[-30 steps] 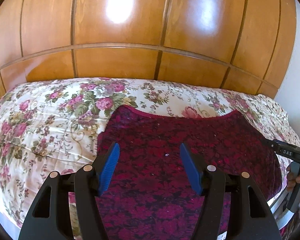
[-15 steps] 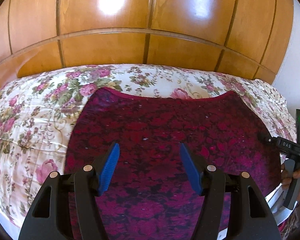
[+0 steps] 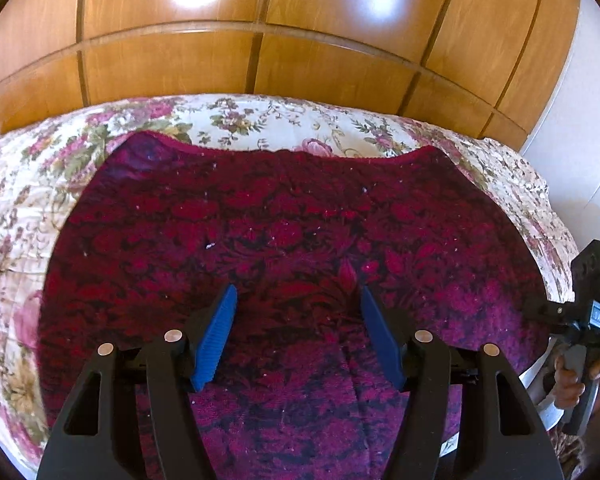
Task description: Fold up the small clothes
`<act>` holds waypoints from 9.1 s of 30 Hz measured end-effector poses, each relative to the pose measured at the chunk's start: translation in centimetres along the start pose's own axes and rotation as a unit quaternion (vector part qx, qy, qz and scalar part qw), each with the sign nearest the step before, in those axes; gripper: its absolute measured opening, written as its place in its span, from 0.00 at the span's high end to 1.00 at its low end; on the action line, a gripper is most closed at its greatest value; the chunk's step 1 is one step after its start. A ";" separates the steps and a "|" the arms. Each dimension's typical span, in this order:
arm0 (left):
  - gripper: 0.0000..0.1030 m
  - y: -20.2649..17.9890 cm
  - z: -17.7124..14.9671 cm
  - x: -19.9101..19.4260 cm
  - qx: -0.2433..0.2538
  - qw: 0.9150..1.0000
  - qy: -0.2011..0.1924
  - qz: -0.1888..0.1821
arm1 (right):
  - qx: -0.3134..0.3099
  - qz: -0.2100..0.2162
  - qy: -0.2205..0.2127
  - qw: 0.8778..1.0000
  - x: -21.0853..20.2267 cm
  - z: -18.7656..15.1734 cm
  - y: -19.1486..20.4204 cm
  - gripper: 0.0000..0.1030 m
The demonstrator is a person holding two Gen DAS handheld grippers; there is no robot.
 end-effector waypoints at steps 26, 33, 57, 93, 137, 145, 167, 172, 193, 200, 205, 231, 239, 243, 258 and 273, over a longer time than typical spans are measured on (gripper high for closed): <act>0.52 4.6 0.1 -1.1 -0.111 0.986 -0.012 -0.125 | -0.214 0.017 -0.055 0.975 -0.8 -1.2 22.9 0.64; 0.52 10.1 -0.1 -7.2 -0.192 0.962 -0.071 -0.181 | -0.320 -0.047 -0.058 0.945 3.0 -4.4 29.1 0.65; 0.10 11.7 2.7 -7.9 -0.198 0.927 -0.067 -0.311 | -0.555 -0.144 -0.111 0.812 11.3 -14.4 34.2 0.59; 0.68 15.6 -2.7 -10.0 -0.143 0.983 -0.047 -0.101 | -0.478 -0.098 -0.081 0.869 12.2 -10.8 27.6 0.32; 0.23 13.0 -4.4 -10.9 -0.080 0.990 -0.070 0.094 | -0.328 -0.120 -0.020 0.937 19.0 3.1 31.8 0.02; 0.13 15.1 -5.3 -10.5 -0.130 0.989 -0.066 0.030 | -0.254 -0.008 0.011 0.967 13.9 1.6 25.6 0.02; 0.14 14.9 -4.9 -6.3 -0.229 0.928 -0.063 -0.288 | -0.154 0.196 0.105 0.963 15.1 -0.2 23.0 0.22; 0.15 8.7 0.6 -3.5 -0.162 0.925 -0.037 -0.342 | -0.158 0.193 0.024 0.968 8.7 2.8 21.1 0.23; 0.09 -14.9 11.9 21.1 0.009 0.956 0.152 -0.251 | 0.049 -0.030 -0.133 0.989 -0.6 8.4 -5.2 0.11; 0.09 -14.6 13.7 16.8 0.044 0.977 0.094 -0.185 | -0.023 -0.143 -0.194 0.970 -6.0 8.8 0.5 0.08; 0.07 -15.8 12.8 16.7 0.097 0.985 0.076 -0.120 | -0.081 -0.196 -0.220 0.952 -6.4 11.8 4.5 0.12; 0.04 -16.1 9.1 6.6 0.115 0.992 -0.047 -0.016 | -0.060 -0.349 -0.255 0.900 -5.0 7.1 7.9 0.03; 0.04 -15.2 6.9 4.1 0.110 0.992 -0.067 0.022 | -0.054 -0.392 -0.270 0.878 -5.2 1.5 8.6 0.02; 0.04 -15.3 6.2 2.8 0.111 0.990 -0.079 0.028 | -0.046 -0.400 -0.267 0.876 -4.9 0.1 8.5 0.02; 0.04 -15.1 4.7 0.8 0.100 0.988 -0.099 0.062 | -0.058 -0.403 -0.272 0.872 -4.7 -1.6 10.1 0.02; 0.04 -14.9 4.7 0.1 0.093 0.988 -0.105 0.064 | -0.061 -0.404 -0.275 0.870 -4.9 -2.2 10.7 0.02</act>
Point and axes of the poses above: each gripper's, at about its wrist camera, not at the fingertips, and x roughly the way its jaws point, y to its left, z to its top, the point moved 3 cm from there along x, roughly the way its jaws point, and after that the axes turned 8 degrees about -z, right-handed, at the moved point
